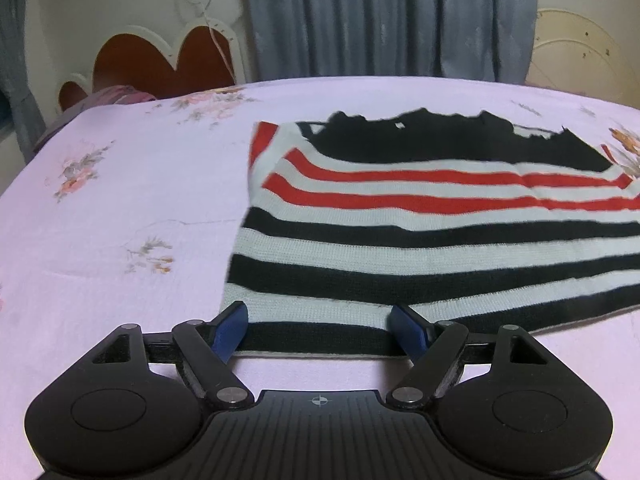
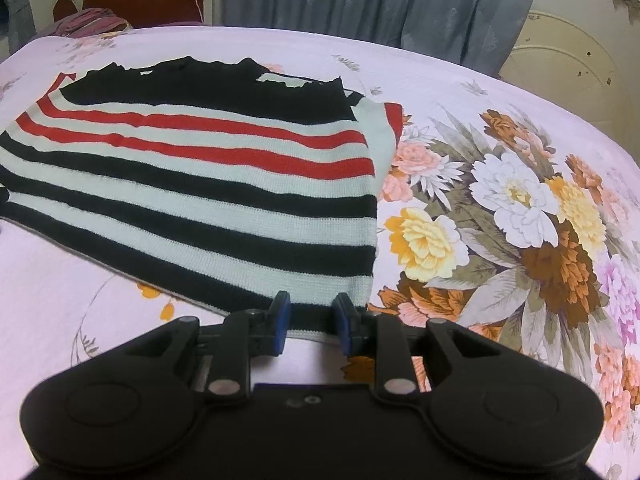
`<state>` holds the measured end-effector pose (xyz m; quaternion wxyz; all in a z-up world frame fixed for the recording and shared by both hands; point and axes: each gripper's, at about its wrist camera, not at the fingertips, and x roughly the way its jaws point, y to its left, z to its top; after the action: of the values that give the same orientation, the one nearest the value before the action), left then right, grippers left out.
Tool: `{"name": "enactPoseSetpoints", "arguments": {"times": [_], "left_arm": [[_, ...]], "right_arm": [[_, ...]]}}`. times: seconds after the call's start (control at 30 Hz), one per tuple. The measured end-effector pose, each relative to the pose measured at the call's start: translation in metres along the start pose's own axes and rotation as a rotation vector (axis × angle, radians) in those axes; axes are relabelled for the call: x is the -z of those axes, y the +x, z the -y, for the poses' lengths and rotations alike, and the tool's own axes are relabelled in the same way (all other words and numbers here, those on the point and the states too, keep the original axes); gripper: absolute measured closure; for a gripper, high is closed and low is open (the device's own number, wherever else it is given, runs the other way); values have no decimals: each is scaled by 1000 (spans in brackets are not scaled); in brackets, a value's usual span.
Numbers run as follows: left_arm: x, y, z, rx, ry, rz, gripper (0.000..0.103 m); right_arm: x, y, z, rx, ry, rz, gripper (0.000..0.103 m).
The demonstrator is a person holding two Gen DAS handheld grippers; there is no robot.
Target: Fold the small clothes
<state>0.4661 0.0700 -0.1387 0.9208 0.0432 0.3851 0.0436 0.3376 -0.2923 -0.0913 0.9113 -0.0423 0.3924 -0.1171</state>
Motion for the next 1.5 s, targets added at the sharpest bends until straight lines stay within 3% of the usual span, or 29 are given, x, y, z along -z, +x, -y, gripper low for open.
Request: {"name": "enactPoseSetpoints", "arguments": {"times": [0.03, 0.07, 0.17, 0.23, 0.27, 0.3, 0.33, 0.4, 0.53, 0.9, 1.0, 1.03, 1.1, 1.2, 1.3, 1.5], "left_arm": [[1, -6, -3, -44, -16, 13, 4], [4, -11, -6, -77, -32, 38, 2], [18, -24, -28, -68, -159, 54, 2], [30, -32, -46, 0, -313, 54, 7], [37, -34, -53, 42, -391, 50, 13], [43, -34, -58, 79, -456, 42, 26], [48, -32, -63, 145, -536, 30, 34], [56, -22, -70, 235, -683, 10, 35], [61, -2, -78, 301, -873, 25, 35], [39, 48, -74, 363, -1003, 108, 38], [34, 64, -76, 342, -1019, 71, 79], [35, 68, -80, 365, -1042, 63, 83], [34, 66, -82, 389, -1061, 68, 86], [33, 46, -83, 440, -1022, 156, 86], [40, 66, -83, 403, -1017, 58, 86], [36, 64, -84, 427, -1026, 60, 86]], "right_arm": [[0, -1, 1, -6, 6, 0, 76], [0, -2, 4, -15, 13, 3, 75], [4, -11, 11, -61, 51, 26, 62], [9, -21, 13, -50, 78, 73, 39], [11, -24, 13, -39, 87, 93, 38], [13, -28, 14, -52, 103, 112, 47], [14, -30, 16, -76, 121, 124, 67], [13, -33, 16, -123, 148, 136, 90], [4, -39, 7, -186, 159, 178, 96], [-67, 2, -41, -324, 197, 176, 100], [-86, 15, -63, -339, 173, 173, 101], [-92, 19, -71, -342, 162, 169, 101], [-99, 23, -82, -343, 145, 168, 101], [-107, 28, -93, -340, 122, 172, 101], [-102, 58, -102, -291, 98, 51, 103], [-97, 60, -100, -291, 120, 65, 103]]}}
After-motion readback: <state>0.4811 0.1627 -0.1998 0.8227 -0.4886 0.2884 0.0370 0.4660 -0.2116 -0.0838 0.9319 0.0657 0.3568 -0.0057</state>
